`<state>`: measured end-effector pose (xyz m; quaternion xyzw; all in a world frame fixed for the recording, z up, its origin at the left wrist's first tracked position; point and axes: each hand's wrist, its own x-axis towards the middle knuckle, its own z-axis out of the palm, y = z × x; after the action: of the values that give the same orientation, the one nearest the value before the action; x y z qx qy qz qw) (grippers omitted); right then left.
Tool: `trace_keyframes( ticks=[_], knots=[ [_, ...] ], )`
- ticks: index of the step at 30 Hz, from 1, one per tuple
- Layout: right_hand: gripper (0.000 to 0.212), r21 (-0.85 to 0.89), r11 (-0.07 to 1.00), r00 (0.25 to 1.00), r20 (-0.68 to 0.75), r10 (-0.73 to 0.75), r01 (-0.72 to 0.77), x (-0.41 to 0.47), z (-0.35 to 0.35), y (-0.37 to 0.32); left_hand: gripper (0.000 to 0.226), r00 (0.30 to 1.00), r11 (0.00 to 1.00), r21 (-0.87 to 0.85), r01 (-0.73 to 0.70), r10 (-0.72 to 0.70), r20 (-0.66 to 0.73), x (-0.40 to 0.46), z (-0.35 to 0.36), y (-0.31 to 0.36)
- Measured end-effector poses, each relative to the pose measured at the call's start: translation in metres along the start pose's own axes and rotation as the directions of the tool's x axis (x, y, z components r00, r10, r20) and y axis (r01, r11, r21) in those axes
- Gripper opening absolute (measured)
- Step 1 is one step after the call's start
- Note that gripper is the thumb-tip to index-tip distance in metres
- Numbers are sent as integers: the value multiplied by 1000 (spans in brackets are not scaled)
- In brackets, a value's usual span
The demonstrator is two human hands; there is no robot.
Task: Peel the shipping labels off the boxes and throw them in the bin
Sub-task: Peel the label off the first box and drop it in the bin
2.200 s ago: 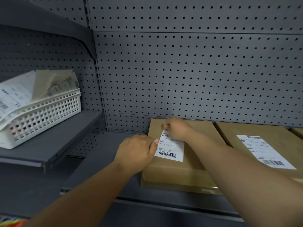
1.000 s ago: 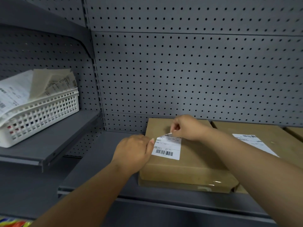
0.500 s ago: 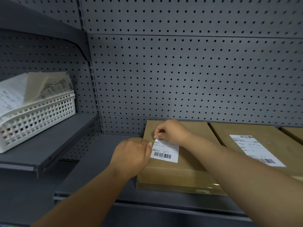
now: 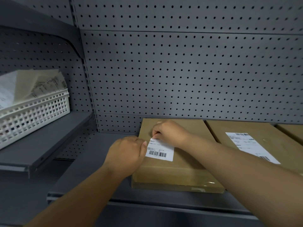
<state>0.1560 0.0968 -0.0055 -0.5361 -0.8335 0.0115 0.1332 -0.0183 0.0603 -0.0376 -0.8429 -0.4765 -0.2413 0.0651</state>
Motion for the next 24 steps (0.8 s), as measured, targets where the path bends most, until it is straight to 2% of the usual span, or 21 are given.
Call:
trace_keyframes(
  ticks=[2,3,4,6,7,8,11,14,16,18,20,22,24],
  knots=[
    [11,16,1000,999,27,-26,26,-4,-1,8,66,1000,1000,3,-6,6,-11,0,1,0],
    [12,-21,1000,1000,13,10,-9,-3,-7,20,67,1000,1000,7,-13,13,-20,1,1,0],
    [16,-80,991,993,-43,106,-109,0,-19,37,70,1000,1000,15,-20,21,-23,1,1,0],
    [19,-139,901,895,-245,371,-412,-1,-54,73,70,1000,999,26,-20,21,-21,-2,1,0],
    [19,-161,850,841,-319,437,-502,-2,-70,86,68,1000,999,35,-13,14,-20,-2,1,0],
    [21,-190,833,821,-379,426,-520,-3,-82,91,68,1000,999,42,-9,9,-18,-2,0,0],
    [17,-230,894,840,-487,238,-386,2,-91,75,76,1000,997,69,-24,24,4,0,-2,1],
    [18,-118,959,838,-521,160,-256,1,-90,44,54,999,997,74,-7,4,44,0,-3,3],
    [18,-49,981,855,-500,139,-188,-3,-89,27,40,991,996,-3,85,-85,103,2,-7,5],
    [18,-38,990,883,-458,100,-132,-9,-86,14,39,972,969,-124,215,-199,127,4,-13,8],
    [19,-2,997,908,-413,71,-79,-14,-84,2,45,956,923,-251,291,-294,25,7,-20,13],
    [22,36,998,930,-364,54,-44,-20,-82,-10,60,943,906,-337,257,-311,-119,10,-29,22],
    [25,93,996,947,-318,45,-16,-25,-77,-20,65,943,911,-352,213,-286,-169,15,-36,29]
  ],
)
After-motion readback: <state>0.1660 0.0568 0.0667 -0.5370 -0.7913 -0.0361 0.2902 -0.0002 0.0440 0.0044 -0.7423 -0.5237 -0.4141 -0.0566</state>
